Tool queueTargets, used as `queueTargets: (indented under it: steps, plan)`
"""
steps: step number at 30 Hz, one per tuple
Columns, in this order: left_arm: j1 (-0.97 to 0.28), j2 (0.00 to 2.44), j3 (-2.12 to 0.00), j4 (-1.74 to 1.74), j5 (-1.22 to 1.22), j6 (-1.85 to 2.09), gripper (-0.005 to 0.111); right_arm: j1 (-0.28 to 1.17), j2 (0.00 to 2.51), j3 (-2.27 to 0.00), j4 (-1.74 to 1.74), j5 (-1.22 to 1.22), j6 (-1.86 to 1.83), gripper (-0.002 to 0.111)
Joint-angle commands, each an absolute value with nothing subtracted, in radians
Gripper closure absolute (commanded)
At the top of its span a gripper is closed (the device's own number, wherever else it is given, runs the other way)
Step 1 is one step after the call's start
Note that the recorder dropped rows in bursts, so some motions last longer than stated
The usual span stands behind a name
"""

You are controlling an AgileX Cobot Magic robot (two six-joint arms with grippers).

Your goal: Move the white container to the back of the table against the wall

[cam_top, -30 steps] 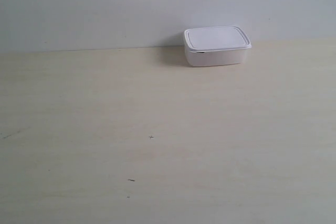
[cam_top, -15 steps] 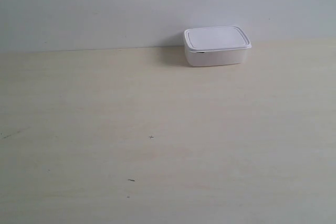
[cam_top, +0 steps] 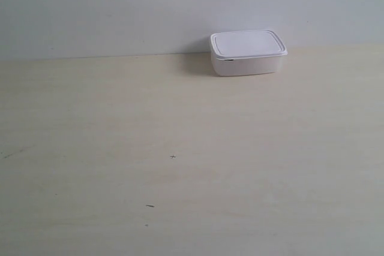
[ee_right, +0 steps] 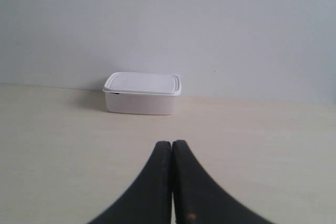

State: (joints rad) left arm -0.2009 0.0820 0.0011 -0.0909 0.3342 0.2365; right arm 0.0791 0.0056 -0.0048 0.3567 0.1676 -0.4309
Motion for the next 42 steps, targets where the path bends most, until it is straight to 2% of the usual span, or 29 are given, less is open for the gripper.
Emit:
queueTargets:
  steps: [1,42]
  plan:
    - [-0.198,0.075,0.0,-0.091,0.32,0.232,0.107,0.074,0.0,0.0,0.36,0.154,-0.433,0.108]
    - [-0.198,0.075,0.0,-0.091,0.32,0.232,0.107,0.074,0.0,0.0,0.36,0.154,-0.433,0.108]
